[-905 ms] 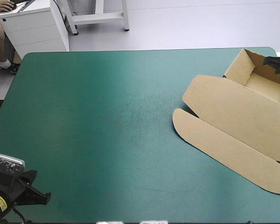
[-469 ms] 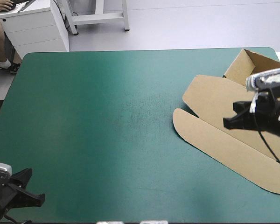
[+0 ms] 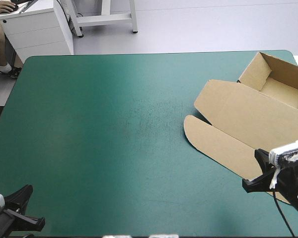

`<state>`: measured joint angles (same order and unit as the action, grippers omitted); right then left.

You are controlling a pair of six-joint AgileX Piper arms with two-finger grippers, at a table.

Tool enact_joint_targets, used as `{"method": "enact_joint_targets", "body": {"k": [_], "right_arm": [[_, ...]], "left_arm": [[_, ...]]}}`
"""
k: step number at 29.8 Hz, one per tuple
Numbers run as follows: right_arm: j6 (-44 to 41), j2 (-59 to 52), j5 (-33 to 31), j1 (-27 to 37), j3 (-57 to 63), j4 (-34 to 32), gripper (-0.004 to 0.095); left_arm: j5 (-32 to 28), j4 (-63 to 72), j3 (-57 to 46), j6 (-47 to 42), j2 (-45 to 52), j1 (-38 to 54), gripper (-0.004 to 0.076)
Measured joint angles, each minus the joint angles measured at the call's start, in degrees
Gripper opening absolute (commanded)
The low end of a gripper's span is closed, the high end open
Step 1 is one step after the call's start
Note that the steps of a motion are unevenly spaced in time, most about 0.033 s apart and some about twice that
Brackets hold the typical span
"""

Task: Fold the box

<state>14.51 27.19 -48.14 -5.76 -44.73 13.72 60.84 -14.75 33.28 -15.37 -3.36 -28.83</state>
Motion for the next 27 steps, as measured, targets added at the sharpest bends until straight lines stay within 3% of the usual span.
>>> {"method": "enact_joint_targets", "body": {"k": [12, 27], "right_arm": [[0.4, -16.1, 8.8, 0.0, 15.5, -0.3, -0.0005], [-4.5, -27.5, 8.2, 0.0, 22.1, -3.3, -0.0005]], "left_arm": [[-3.7, 0.0, -4.7, 0.0, 4.3, 0.0, -0.0010], [-3.7, 0.0, -4.8, 0.0, 4.3, 0.0, -0.0010]]}}
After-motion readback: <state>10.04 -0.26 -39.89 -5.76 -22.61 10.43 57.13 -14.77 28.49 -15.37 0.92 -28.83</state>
